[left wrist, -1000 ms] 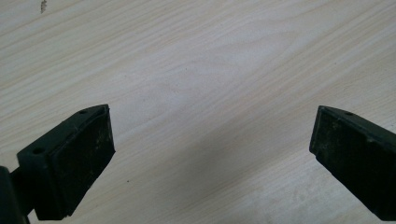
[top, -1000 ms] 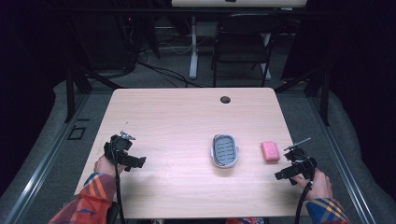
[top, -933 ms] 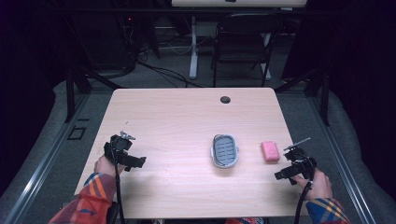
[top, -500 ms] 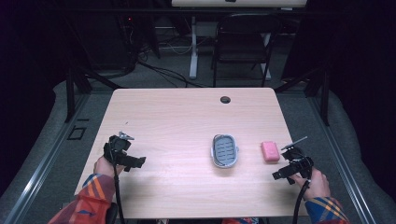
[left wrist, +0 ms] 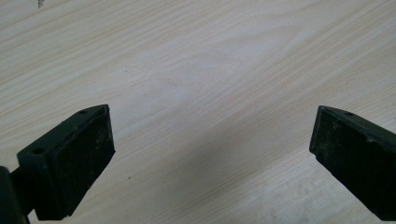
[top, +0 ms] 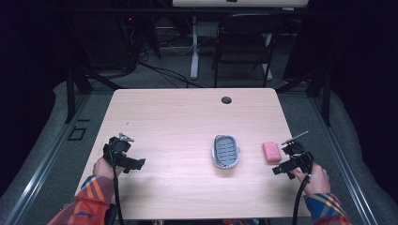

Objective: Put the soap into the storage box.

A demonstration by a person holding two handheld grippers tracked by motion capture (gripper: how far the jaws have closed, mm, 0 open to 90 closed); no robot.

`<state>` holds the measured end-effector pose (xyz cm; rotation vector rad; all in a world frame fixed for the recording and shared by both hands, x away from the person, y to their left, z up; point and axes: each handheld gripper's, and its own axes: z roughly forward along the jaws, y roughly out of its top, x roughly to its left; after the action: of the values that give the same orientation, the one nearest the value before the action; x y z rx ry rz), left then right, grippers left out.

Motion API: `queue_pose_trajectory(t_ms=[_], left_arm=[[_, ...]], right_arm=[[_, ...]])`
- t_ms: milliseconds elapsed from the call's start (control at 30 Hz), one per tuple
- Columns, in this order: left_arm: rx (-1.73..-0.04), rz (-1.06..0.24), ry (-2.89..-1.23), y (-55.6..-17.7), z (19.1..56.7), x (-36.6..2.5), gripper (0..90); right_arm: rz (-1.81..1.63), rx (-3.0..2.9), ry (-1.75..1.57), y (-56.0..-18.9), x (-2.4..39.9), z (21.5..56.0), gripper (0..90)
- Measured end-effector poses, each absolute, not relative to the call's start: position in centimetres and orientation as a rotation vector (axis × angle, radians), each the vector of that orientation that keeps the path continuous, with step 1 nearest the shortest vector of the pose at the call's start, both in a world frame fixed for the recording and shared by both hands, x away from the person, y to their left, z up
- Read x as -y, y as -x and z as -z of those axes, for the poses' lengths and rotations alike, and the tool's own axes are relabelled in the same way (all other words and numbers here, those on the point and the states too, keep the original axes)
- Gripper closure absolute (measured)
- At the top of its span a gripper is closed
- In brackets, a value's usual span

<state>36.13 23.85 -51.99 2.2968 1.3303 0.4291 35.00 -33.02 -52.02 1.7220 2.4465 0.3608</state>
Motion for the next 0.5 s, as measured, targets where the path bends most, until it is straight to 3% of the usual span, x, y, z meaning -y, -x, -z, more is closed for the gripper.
queue_pose_trajectory(t_ms=[500], left_arm=[[-1.307, -0.437, -2.311, -36.3, 52.0, -23.3, 0.0]], right_arm=[[-0.4, -2.411, -1.814, -36.9, 33.8, 51.3, 3.1]])
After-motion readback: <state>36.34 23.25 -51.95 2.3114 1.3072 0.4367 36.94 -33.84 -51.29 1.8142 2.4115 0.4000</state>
